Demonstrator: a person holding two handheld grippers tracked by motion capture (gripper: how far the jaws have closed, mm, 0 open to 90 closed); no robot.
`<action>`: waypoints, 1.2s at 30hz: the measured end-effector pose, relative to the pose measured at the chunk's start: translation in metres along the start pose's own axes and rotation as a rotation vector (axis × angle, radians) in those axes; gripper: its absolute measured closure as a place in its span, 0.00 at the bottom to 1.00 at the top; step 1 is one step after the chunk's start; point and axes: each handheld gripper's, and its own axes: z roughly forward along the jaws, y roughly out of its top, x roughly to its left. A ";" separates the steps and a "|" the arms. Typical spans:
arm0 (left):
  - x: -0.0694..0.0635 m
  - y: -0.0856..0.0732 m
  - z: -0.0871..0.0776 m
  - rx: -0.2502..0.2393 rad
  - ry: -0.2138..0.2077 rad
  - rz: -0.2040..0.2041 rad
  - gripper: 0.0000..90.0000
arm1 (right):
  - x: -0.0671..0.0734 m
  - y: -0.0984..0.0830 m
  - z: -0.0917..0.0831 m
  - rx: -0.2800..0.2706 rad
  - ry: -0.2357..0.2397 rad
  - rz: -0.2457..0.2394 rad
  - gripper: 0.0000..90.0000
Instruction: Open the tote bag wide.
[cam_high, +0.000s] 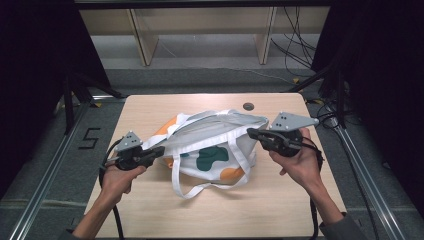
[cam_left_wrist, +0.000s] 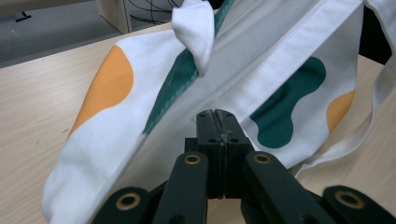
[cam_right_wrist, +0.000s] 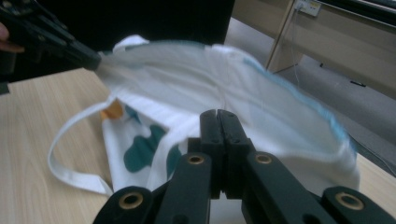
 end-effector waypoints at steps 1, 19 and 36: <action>0.001 0.002 0.002 -0.003 -0.002 0.004 0.99 | -0.001 0.004 0.002 0.016 0.007 -0.002 1.00; 0.061 0.040 0.075 0.123 0.131 -0.044 0.99 | -0.058 -0.016 0.072 0.349 -0.155 0.021 1.00; 0.074 0.029 0.082 0.201 0.121 -0.049 0.99 | -0.059 -0.055 0.103 0.353 -0.100 0.114 1.00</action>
